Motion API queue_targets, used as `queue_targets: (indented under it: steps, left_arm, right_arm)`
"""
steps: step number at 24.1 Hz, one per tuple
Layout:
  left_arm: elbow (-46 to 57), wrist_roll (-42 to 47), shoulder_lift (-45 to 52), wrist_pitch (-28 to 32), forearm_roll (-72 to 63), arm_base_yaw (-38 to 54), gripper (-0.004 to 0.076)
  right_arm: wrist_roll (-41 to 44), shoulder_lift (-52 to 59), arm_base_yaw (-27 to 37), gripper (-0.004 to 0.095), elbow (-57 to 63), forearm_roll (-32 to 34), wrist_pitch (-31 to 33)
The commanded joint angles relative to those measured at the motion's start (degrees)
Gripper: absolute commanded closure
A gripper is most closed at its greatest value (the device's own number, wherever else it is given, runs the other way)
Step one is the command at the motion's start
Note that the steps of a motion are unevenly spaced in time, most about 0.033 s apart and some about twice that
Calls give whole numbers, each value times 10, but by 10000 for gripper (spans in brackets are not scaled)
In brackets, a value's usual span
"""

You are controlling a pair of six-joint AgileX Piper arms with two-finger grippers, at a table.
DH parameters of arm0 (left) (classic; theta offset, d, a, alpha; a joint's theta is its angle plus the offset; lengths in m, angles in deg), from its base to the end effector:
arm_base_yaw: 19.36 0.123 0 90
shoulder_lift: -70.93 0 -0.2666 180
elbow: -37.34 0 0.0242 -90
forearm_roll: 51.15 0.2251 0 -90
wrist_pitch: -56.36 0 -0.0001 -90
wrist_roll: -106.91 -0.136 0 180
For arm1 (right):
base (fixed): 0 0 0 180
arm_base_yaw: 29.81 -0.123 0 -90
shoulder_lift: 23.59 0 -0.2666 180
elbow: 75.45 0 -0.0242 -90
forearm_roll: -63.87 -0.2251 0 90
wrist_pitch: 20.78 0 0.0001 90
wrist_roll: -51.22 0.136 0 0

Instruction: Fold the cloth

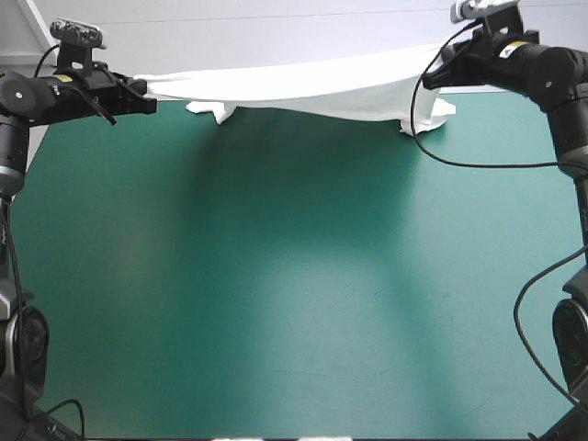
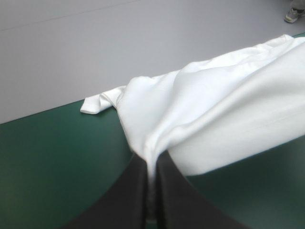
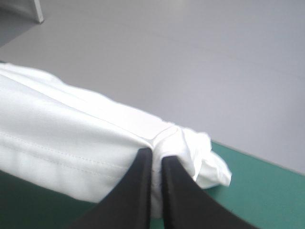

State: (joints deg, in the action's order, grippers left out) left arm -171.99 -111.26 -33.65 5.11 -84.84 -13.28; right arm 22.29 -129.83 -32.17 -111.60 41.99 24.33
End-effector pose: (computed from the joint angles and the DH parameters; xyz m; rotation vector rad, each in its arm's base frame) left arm 0.3874 -0.0179 0.3980 0.4302 2.0215 -0.2420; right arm 0.3968 0.0523 0.4269 -0.4348 1.9120 0.1404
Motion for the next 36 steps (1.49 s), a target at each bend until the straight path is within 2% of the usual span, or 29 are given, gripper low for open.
queue_targets:
  steps: [1,3,6,10,12,19,26,27,31,35,36]
  left_arm:
    - [65,-15,70,56,-23,5,705]
    - [129,-15,83,52,-23,9,705]
    - [238,-15,103,52,4,9,705]
    - [330,-15,126,53,0,9,705]
    - [375,-13,148,62,0,9,705]
    - [531,-9,257,126,-20,9,705]
    - [674,33,393,108,39,9,705]
    - [697,70,430,92,66,9,705]
    - [721,104,488,22,113,9,705]
    - [731,126,525,-16,130,8,705]
    - [731,126,525,-47,130,8,705]
  right_arm:
    - [-17,70,7,923,63,-30,-44]
    - [-15,115,7,923,172,-30,-45]
    - [-30,196,7,923,371,-39,-98]
    - [-44,244,7,923,519,-67,-125]
    - [-66,260,7,923,575,-94,-130]
    - [-57,321,7,923,689,-101,-141]
    - [-7,448,7,923,804,-85,-82]
    - [28,485,7,923,822,-53,-58]
    - [131,560,7,923,832,29,24]
    - [176,631,7,923,832,44,90]
    - [198,652,7,923,832,41,123]
